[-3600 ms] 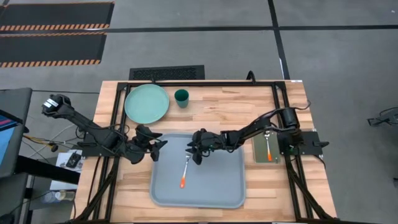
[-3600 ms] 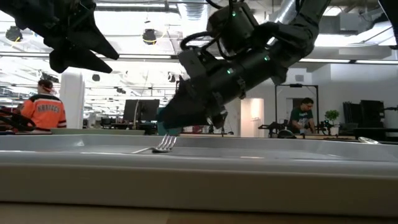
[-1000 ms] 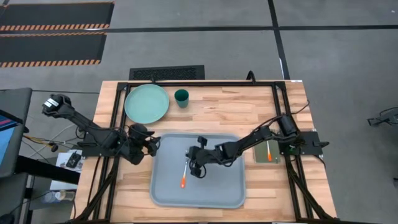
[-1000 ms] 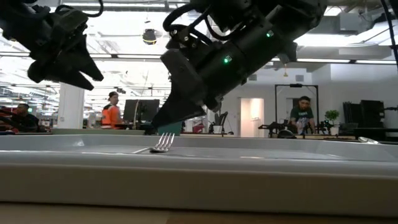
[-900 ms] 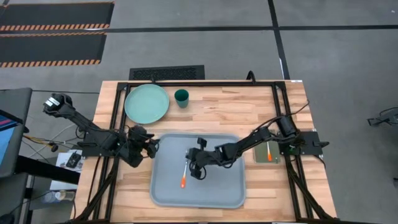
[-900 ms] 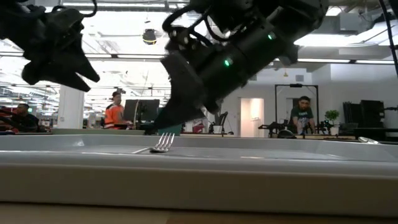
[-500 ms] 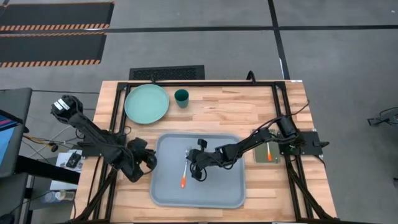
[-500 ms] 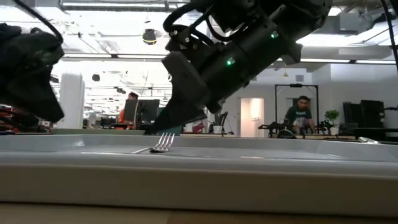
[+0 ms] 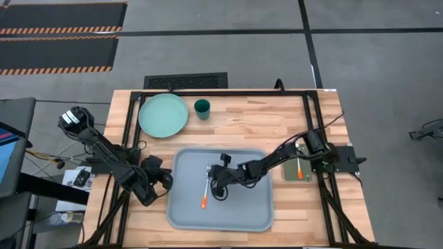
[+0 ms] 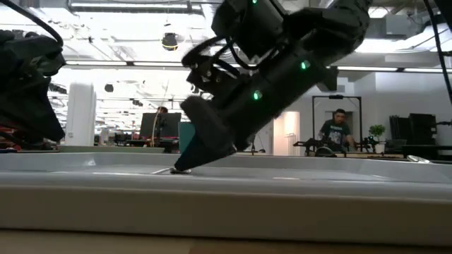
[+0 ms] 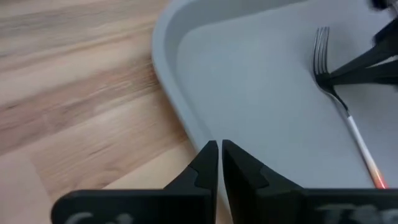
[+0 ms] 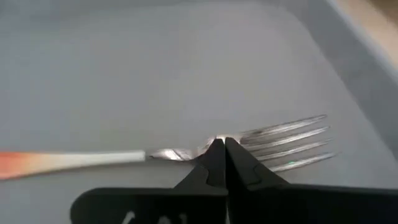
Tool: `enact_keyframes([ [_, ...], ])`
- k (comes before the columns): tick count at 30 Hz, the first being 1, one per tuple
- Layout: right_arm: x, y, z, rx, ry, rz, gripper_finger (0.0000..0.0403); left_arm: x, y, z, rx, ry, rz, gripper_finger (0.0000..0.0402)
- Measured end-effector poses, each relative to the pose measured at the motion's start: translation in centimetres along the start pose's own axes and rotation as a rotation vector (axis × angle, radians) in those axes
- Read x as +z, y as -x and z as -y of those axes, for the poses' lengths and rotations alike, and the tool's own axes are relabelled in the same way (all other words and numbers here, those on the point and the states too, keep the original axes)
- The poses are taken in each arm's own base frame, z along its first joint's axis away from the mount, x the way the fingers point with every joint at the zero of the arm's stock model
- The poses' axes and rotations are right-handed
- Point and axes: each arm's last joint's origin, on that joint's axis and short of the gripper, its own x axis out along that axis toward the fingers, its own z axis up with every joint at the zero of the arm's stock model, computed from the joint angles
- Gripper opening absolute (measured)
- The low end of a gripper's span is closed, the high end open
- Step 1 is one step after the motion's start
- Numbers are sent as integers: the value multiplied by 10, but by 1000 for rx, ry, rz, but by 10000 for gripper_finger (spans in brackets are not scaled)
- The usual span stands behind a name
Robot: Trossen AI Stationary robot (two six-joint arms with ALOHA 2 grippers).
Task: Pick and place plate/cup/fork/spoon on tray
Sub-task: Put the orange fork on the blue serving tray
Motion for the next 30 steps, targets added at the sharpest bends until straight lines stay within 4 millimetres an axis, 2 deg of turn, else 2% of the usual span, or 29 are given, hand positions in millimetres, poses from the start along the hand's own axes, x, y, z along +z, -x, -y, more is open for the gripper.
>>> enact_keyframes([
  [5,-4,-6,-2,14,-13,15,18,0,0,0,-4,1,9,8],
  [24,5,-12,7,86,-58,70,11,1,0,0,-12,-1,34,9],
  [30,15,-12,4,118,-56,103,14,1,0,1,-12,-2,36,9],
])
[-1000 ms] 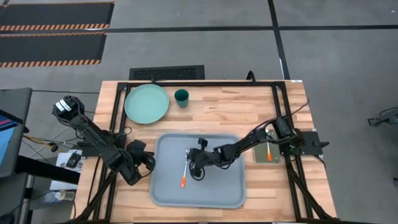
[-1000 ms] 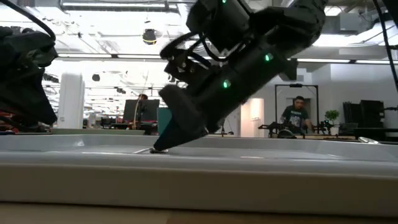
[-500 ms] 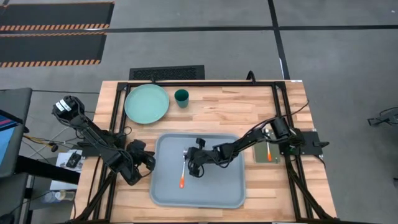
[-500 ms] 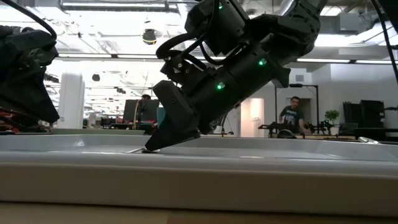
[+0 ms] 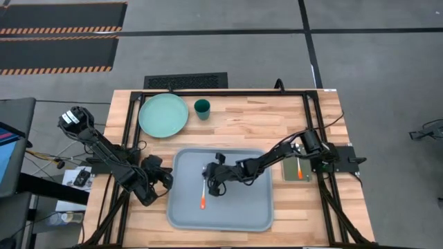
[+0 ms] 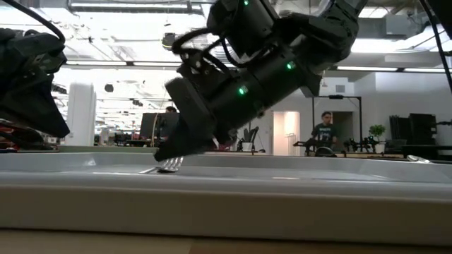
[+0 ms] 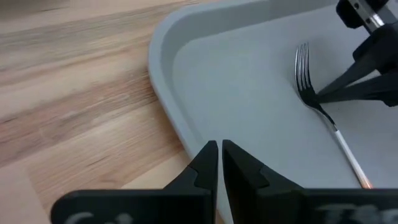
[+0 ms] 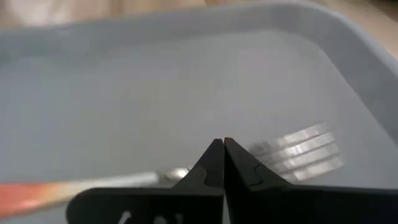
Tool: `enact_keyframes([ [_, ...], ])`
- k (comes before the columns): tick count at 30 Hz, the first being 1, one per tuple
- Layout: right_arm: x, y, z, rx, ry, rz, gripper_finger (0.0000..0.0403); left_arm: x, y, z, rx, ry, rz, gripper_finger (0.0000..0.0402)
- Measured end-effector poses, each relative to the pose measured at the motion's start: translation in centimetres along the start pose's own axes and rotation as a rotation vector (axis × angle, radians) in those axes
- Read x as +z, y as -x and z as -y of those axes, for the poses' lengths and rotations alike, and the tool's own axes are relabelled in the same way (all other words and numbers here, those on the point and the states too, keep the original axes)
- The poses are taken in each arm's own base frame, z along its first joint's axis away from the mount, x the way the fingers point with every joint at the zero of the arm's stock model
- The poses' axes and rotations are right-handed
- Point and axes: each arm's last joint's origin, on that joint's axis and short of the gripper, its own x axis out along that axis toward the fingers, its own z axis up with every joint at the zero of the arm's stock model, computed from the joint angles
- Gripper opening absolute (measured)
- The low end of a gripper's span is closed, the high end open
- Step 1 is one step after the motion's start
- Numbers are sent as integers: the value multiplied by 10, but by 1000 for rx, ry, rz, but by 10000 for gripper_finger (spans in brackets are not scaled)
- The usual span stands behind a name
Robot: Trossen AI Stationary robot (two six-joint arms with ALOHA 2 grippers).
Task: Pick and place plate/cup/fork/spoon on tray
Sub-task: Put the orange fork on the blue serving tray, then put the orange spoon to the left of orange fork on the blue serving tray
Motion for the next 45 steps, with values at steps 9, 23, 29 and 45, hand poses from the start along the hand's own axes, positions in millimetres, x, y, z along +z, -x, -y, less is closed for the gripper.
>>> enact_keyframes([
  [9,27,19,-11,12,53,32,13,0,0,0,-2,1,6,9],
  [23,8,31,6,-303,-48,-161,8,1,0,2,-28,16,35,9],
  [29,16,25,22,-327,-58,-136,7,1,0,3,-32,16,36,9],
  [45,76,75,26,-269,-29,-22,15,32,25,23,-85,-2,141,9],
])
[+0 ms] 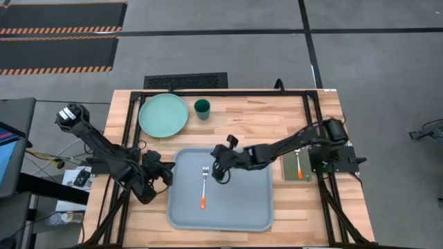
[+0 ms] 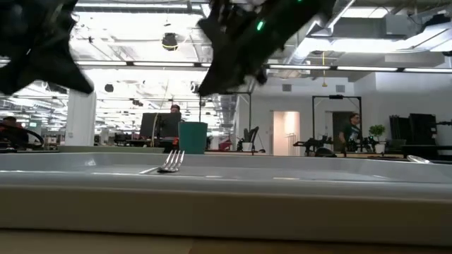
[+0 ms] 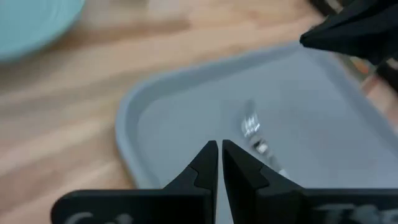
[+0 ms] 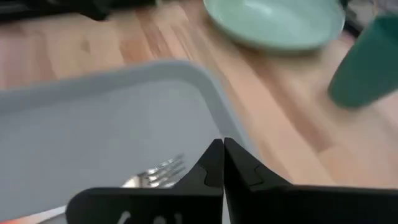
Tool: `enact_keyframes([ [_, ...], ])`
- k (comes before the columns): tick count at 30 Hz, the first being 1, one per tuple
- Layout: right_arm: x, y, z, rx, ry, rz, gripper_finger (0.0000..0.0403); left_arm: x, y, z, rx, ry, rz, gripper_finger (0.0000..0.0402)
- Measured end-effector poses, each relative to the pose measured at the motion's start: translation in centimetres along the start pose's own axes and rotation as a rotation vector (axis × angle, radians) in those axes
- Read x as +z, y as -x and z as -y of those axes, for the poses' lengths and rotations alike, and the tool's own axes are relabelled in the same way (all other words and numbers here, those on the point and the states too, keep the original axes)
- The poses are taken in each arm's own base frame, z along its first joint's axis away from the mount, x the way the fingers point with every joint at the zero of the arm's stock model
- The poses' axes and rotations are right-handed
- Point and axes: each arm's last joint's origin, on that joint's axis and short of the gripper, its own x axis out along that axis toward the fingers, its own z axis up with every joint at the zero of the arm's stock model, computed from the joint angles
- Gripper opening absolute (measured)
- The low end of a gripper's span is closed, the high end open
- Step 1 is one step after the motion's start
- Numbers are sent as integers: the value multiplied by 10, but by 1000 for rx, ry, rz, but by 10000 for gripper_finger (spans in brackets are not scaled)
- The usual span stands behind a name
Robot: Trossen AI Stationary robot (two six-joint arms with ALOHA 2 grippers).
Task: Pick and place plate/cup/fork/spoon on tray
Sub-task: Put the orange spoon to the left of orange fork on the blue serving tray
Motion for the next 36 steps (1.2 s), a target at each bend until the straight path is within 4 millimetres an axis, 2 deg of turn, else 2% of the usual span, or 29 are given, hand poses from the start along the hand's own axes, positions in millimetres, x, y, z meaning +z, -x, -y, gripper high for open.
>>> enact_keyframes([
  [5,27,53,24,-17,35,-42,20,36,7,15,-17,-40,55,9],
  [8,28,82,42,-58,38,-152,33,57,8,24,-21,-79,87,13],
  [11,20,106,56,-134,34,-260,42,72,4,30,-5,-142,120,29],
  [14,-1,124,70,-232,-81,-381,47,83,-3,31,30,-200,114,58],
  [18,-45,142,87,-354,-291,-562,68,92,-12,29,51,-205,88,107],
  [22,-86,152,88,-386,-410,-654,113,98,-17,29,56,-204,74,155],
  [27,-135,162,94,-533,-536,-787,174,101,-22,27,56,-189,27,198],
  [32,-162,167,98,-632,-617,-834,203,101,-22,26,59,-186,26,217],
  [36,-169,166,101,-666,-657,-813,202,101,-22,26,60,-191,27,220],
])
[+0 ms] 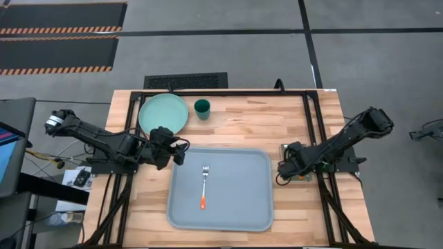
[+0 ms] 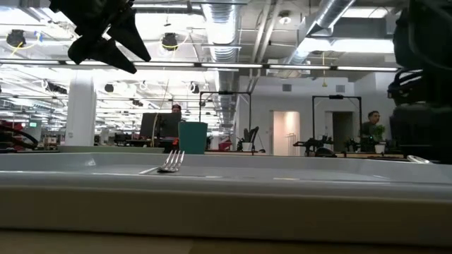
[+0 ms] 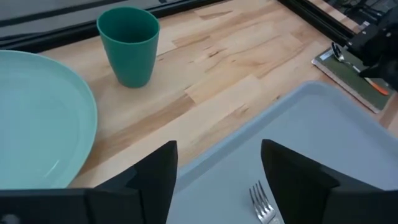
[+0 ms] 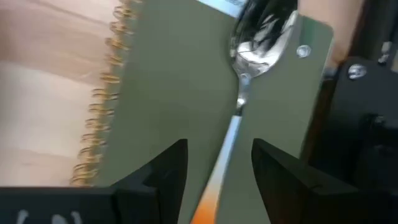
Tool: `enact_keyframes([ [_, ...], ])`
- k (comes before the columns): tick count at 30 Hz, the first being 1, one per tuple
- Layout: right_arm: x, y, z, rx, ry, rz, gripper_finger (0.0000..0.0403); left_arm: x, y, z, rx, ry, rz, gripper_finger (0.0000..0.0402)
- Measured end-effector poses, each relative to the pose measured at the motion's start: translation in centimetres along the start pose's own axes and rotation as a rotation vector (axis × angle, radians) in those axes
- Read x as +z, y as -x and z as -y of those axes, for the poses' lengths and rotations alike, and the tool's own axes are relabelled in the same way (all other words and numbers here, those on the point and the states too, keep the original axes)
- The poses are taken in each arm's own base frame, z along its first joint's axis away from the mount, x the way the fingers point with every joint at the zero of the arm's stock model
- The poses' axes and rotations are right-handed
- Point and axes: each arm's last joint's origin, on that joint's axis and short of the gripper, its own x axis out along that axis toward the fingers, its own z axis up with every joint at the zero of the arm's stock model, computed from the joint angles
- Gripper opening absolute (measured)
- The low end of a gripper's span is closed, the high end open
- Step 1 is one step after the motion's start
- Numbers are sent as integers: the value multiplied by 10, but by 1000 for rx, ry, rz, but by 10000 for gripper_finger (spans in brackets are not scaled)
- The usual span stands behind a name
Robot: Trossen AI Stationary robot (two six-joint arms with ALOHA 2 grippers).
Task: Pick and place plate/cup/fork/spoon on tray
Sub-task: Put the orange spoon to the left of orange fork on the blue serving tray
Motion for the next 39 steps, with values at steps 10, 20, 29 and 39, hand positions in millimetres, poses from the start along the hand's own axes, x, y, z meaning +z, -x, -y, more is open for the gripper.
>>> enact_keyframes([
  [10,-2,-25,3,21,-156,-33,174,-1,0,0,0,-10,-5,220],
  [20,-3,-15,-9,77,-157,-39,87,0,0,0,1,-39,-2,220],
  [29,-3,-14,-11,96,-157,-37,19,0,0,0,1,-36,-1,220],
  [39,1,12,-25,185,-111,78,8,8,0,12,-98,51,62,220],
])
